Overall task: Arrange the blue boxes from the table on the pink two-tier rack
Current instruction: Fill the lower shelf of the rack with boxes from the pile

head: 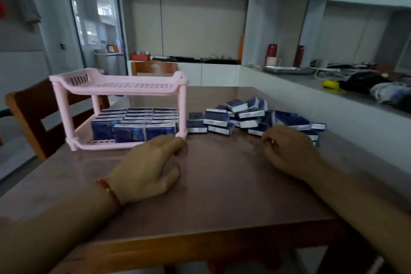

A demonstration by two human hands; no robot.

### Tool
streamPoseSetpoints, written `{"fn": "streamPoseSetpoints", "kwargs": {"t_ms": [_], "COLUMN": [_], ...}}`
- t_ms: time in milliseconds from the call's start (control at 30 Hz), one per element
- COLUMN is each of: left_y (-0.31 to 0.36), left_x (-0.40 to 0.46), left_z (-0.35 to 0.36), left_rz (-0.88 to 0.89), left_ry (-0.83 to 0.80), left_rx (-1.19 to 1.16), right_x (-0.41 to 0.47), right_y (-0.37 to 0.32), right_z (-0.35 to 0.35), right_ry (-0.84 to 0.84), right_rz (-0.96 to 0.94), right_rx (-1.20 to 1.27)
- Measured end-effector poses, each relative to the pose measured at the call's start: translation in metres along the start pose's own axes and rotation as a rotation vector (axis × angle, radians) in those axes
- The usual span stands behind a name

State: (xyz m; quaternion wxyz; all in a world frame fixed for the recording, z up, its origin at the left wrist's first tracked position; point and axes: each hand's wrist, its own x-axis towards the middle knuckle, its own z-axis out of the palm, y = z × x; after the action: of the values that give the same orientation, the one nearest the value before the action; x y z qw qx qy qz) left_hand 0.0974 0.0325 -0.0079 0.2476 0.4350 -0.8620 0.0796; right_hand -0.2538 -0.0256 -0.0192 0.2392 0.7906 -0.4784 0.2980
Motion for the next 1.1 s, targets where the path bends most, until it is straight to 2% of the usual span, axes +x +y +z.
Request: {"fn": "streamPoseSetpoints", "kwargs": {"t_ms": [67,133,200,267,367,467,567,633,833,900,967,1033,1067,1100], "left_y": [0.028,0.053,0.071,0.080,0.080,0.070,0.063,0.065,0.072,0.068,0.065,0.064,0.064,0.063], "left_x": [0.029,0.061,0.090,0.111,0.122,0.121,0.117,0.114,0.116,0.117,0.115,0.114,0.114,0.114], "left_z": [0.020,0.037,0.052,0.067,0.086,0.095,0.097,0.096,0.088,0.089,0.089,0.088,0.087,0.088], "left_rz": [0.069,0.127,0.164,0.172,0.116,0.048,0.031,0.033,-0.042,-0.133,-0.230,-0.294,-0.313,-0.330], "left_ry": [-0.002,0.005,0.019,0.052,0.071,0.110,0.184,0.194,0.021,0.017,0.023,0.037,0.043,0.048], "left_rx": [-0.045,-0.067,-0.062,-0.057,-0.116,-0.249,-0.367,-0.448,-0.802,-0.933,-1.049,-1.066,-1.052,-1.034], "right_x": [0.000,0.003,0.004,0.004,0.005,0.009,0.007,0.005,0.002,0.002,0.002,-0.003,-0.008,-0.013], "right_y": [0.014,0.030,0.044,0.052,0.056,0.053,0.040,0.027,-0.004,-0.004,0.008,0.035,0.050,0.061], "right_z": [-0.003,-0.006,-0.006,-0.001,0.011,0.013,0.002,-0.004,-0.008,-0.008,-0.010,-0.015,-0.017,-0.019], "right_ry": [0.156,0.218,0.117,-0.030,-0.143,-0.078,0.072,0.092,-0.076,-0.080,0.072,0.275,0.303,0.259], "right_rz": [0.233,0.485,0.687,0.780,0.765,0.702,0.580,0.449,0.251,0.273,0.383,0.576,0.659,0.717], "right_rx": [0.085,0.032,-0.092,-0.135,-0.180,-0.147,0.113,0.311,0.407,0.495,0.497,0.379,0.291,0.200]}}
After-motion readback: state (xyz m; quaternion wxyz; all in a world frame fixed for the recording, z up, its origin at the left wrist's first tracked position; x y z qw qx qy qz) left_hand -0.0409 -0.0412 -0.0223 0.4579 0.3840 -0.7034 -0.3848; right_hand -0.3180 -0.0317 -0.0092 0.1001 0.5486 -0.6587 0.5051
